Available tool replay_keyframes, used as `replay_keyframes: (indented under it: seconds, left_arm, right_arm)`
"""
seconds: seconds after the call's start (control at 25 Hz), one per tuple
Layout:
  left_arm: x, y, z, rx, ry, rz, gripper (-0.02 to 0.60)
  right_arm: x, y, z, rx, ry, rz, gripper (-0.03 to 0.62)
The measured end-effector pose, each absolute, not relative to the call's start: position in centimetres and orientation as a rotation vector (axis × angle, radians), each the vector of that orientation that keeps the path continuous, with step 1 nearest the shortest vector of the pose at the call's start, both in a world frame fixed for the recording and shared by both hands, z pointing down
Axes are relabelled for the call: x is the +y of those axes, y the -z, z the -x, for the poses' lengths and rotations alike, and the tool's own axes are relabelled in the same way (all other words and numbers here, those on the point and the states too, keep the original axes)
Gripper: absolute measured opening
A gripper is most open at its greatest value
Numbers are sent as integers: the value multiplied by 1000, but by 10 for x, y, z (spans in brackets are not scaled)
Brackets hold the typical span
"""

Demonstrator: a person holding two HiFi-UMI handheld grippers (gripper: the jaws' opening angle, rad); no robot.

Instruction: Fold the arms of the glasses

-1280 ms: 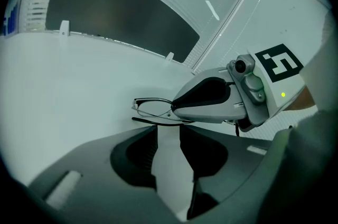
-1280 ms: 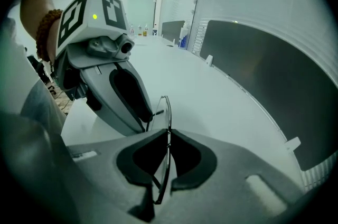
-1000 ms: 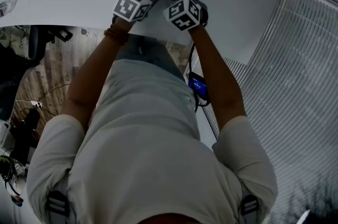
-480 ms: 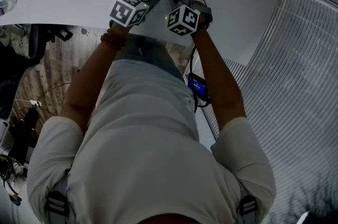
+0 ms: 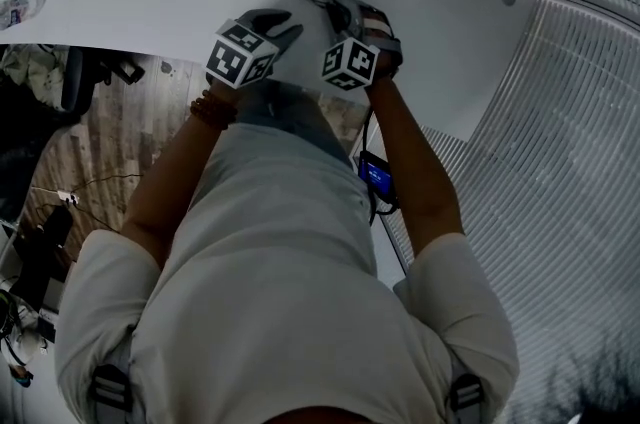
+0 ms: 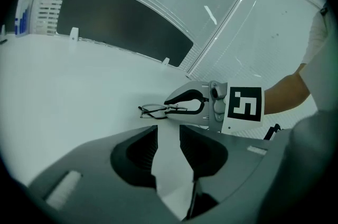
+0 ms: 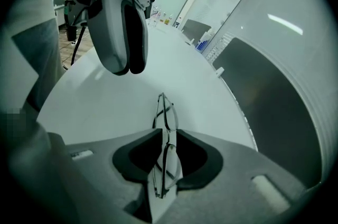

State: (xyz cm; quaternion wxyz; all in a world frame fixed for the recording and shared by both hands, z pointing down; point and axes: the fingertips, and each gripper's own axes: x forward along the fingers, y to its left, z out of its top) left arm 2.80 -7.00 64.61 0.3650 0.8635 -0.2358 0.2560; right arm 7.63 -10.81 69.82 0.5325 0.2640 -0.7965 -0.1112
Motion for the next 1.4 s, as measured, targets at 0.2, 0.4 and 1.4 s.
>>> replay_keyframes:
  seconds: [0.2,0.4,1.4]
  left_arm:
    - [-71,-639,-21,-616,-659,-2227,135]
    - [-69,-625,-19,-612,-676,-2259,137]
    - [-89,-288,-73,-578,-47,-2840,67]
  right_arm:
    - [-106,-694,-76,-1913,228,-631,130]
    - [-92,-681,-74,-1946,205,-640,140]
    - [-87,-272,-120,-2680,-108,-1567,52]
